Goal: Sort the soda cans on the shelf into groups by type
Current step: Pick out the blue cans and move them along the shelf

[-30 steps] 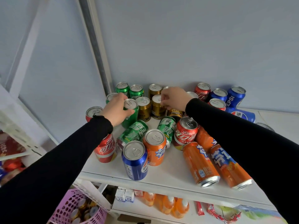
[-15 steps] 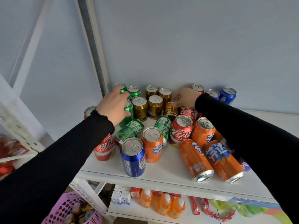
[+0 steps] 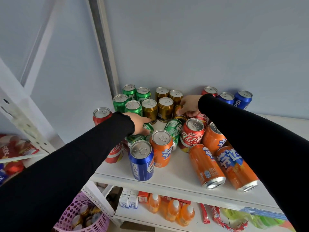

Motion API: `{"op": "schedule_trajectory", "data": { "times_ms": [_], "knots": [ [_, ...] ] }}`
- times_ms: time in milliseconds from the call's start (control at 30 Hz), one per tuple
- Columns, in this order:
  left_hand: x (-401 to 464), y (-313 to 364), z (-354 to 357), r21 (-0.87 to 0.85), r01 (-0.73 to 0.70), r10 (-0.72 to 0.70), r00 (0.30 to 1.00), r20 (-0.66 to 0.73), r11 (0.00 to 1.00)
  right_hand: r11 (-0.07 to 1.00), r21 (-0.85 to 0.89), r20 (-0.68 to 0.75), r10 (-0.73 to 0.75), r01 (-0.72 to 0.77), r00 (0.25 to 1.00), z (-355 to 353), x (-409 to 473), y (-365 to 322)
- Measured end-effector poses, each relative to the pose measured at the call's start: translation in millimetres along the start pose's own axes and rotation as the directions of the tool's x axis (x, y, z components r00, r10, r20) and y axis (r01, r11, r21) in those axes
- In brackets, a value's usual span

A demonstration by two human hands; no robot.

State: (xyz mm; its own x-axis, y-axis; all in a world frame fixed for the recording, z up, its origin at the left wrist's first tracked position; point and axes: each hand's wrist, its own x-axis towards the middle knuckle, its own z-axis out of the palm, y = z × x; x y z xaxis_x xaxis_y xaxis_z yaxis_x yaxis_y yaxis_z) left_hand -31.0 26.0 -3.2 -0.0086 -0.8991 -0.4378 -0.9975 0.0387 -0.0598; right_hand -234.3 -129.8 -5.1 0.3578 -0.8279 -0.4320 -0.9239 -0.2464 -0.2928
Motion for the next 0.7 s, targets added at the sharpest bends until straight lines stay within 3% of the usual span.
{"op": "schedule_trajectory", "data": {
  "times_ms": [133, 267, 433, 567, 700],
  "knots": [
    [4.7, -2.9, 5.2, -0.081, -0.03, 0.029, 0.999, -0.014, 0.996, 0.999, -0.015, -0.029, -0.037, 0.037, 0.999, 1.7, 0.1, 1.9],
    [-3.7, -10.7, 8.3, -0.206, -0.092, 0.06, 0.986, -0.157, 0.974, 0.995, 0.067, -0.122, -0.062, 0.071, 0.991, 2.4, -8.0, 6.6],
    [-17.7, -7.2, 15.7, -0.298, -0.183, 0.05, 0.913, -0.404, 0.937, 0.982, -0.012, -0.271, -0.183, 0.187, 0.945, 4.8, -23.0, 11.2],
    [-21.6, -5.7, 18.4, -0.294, -0.193, 0.017, 0.86, -0.51, 0.936, 0.965, -0.128, -0.363, -0.259, 0.227, 0.895, 9.9, -25.2, 17.3],
    [-22.5, -1.7, 18.7, -0.308, -0.198, -0.011, 0.825, -0.564, 0.931, 0.97, -0.111, -0.416, -0.243, 0.216, 0.876, 12.6, -23.7, 24.8]
  ]
}}
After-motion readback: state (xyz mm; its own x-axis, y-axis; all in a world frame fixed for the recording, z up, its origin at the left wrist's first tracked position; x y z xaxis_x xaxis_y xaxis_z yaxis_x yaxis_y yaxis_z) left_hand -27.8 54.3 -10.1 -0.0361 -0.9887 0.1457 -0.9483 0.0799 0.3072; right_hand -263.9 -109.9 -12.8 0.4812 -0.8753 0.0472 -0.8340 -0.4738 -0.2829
